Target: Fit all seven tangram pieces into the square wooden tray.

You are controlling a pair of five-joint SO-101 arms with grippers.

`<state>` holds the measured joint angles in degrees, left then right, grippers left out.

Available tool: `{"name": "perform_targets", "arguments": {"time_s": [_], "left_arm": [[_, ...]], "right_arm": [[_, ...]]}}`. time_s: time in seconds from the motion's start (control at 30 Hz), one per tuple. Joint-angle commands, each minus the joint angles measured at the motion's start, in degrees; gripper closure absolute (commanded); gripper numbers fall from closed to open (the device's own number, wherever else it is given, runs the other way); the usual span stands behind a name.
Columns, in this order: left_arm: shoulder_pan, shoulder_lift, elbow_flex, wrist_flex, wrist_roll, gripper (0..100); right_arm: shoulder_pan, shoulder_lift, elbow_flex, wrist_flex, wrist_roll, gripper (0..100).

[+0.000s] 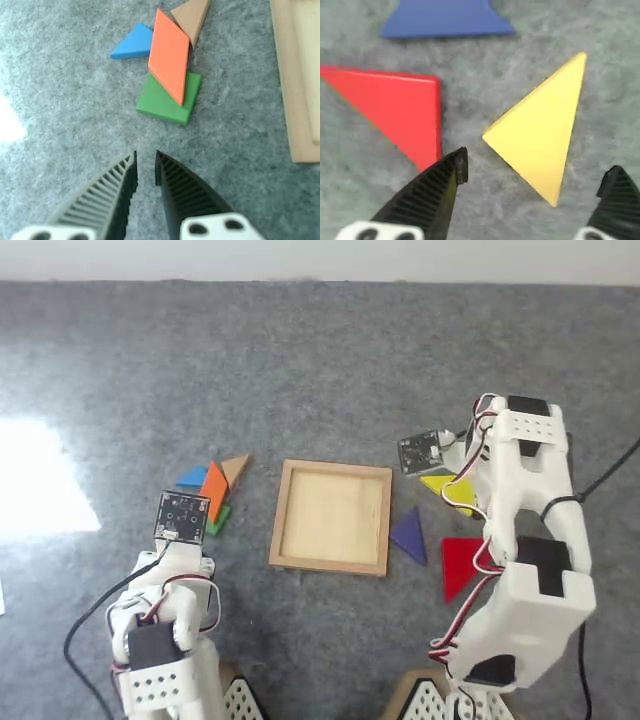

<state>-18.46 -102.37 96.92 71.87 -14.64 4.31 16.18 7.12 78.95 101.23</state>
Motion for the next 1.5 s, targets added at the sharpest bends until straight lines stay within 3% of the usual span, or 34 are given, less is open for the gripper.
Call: {"name": "perform_targets", "arguments": {"time_s": [0.0, 0.57, 0.8, 0.93, 1.07, 1.23, 1.47], "left_arm": [[0.1, -0.6, -0.5, 0.3, -0.4, 94], [0.1, -0.6, -0.5, 0.3, -0.4, 94], [0.1, -0.6, -0.5, 0.3, -0.4, 94], [0.1, -0.6, -0.5, 0.3, -0.4, 94], [0.1, -0.6, -0.5, 0.3, -0.4, 94], [0.1, -0.6, -0.5, 0.3, -0.4, 94], [0.1, -0.6, -0.5, 0.3, -0.4, 94]], "right_arm": [[0.9, 1.0, -2.7, -4.4, 2.8, 60.8], [0.0, 9.5, -2.8, -8.0, 2.6, 66.4], [-0.3, 9.4, -2.8, -8.2, -1.5, 85.7], [-0.5, 9.3, -3.4, -8.0, -5.1, 87.0], [-0.6, 9.3, -5.6, -7.4, -11.6, 87.2], [-2.8, 9.3, -8.0, -5.7, -27.0, 87.2], [-8.4, 9.8, -8.7, -5.5, -56.4, 87.5]]}}
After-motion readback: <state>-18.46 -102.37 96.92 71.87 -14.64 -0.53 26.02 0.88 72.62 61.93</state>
